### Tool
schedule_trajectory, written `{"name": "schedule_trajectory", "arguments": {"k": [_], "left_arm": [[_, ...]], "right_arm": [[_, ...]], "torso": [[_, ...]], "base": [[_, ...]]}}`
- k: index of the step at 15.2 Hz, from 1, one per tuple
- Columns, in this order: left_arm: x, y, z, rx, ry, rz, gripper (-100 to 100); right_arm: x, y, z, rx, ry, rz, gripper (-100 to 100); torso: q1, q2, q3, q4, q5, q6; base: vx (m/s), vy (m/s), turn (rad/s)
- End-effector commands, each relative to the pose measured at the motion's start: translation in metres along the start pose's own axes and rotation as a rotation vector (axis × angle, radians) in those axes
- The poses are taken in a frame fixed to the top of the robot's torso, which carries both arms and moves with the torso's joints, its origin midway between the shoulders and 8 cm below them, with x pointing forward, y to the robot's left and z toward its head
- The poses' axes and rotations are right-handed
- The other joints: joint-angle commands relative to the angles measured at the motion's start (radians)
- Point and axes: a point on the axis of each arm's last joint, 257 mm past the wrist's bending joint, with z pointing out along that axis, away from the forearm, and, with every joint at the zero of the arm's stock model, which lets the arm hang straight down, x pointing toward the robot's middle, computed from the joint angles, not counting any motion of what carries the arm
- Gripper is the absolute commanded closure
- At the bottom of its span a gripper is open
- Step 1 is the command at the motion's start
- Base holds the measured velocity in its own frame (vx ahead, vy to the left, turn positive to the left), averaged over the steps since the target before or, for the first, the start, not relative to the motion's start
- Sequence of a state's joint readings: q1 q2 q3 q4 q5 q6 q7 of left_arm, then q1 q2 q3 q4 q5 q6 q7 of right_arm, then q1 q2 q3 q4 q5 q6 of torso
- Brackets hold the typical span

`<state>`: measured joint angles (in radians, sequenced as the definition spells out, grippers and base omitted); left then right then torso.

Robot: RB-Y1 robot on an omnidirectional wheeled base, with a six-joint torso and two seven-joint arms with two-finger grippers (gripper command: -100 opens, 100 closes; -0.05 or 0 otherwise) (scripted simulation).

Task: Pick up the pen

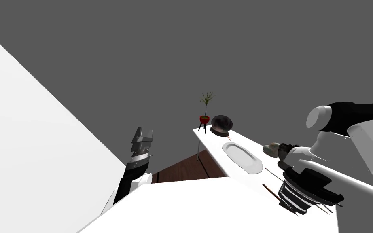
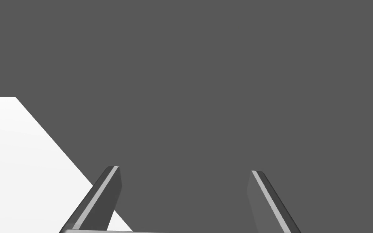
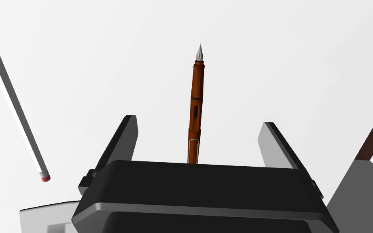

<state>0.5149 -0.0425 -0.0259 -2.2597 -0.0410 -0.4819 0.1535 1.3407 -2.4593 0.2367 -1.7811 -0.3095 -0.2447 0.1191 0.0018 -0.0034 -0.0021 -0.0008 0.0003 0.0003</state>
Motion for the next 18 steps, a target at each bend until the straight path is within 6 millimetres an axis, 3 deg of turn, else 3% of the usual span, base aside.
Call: {"name": "schedule_trajectory", "arguments": {"k": [1,9,10,14,18], "left_arm": [[0.0,0.0,0.0,0.0,0.0,0.0,0],[0.0,0.0,0.0,0.0,0.0,0.0,0],[0.0,0.0,0.0,0.0,0.0,0.0,0],[0.0,0.0,0.0,0.0,0.0,0.0,0],[0.0,0.0,0.0,0.0,0.0,0.0,0]], "right_arm": [[0.0,0.004,0.006,0.001,-0.002,0.003,-100],[0.0,0.015,0.021,-0.002,-0.008,0.013,-100],[0.0,0.015,0.022,0.0,-0.009,0.013,100],[-0.001,0.016,0.022,-0.001,-0.009,0.012,100],[-0.001,0.006,0.009,0.0,-0.003,0.004,100]], "torso": [[0.0,0.0,0.0,0.0,0.0,0.0],[-0.003,0.006,0.004,0.002,-0.001,0.0],[-0.002,0.005,0.003,0.002,0.0,0.0],[-0.001,0.004,0.003,0.001,-0.001,0.001],[0.001,0.003,0.002,0.001,0.0,0.001]], "base": [[-0.006,-0.025,0.033],[-0.021,-0.034,0.025],[-0.004,-0.007,0.001],[0.0,0.0,0.0],[0.022,0.032,-0.039]]}}
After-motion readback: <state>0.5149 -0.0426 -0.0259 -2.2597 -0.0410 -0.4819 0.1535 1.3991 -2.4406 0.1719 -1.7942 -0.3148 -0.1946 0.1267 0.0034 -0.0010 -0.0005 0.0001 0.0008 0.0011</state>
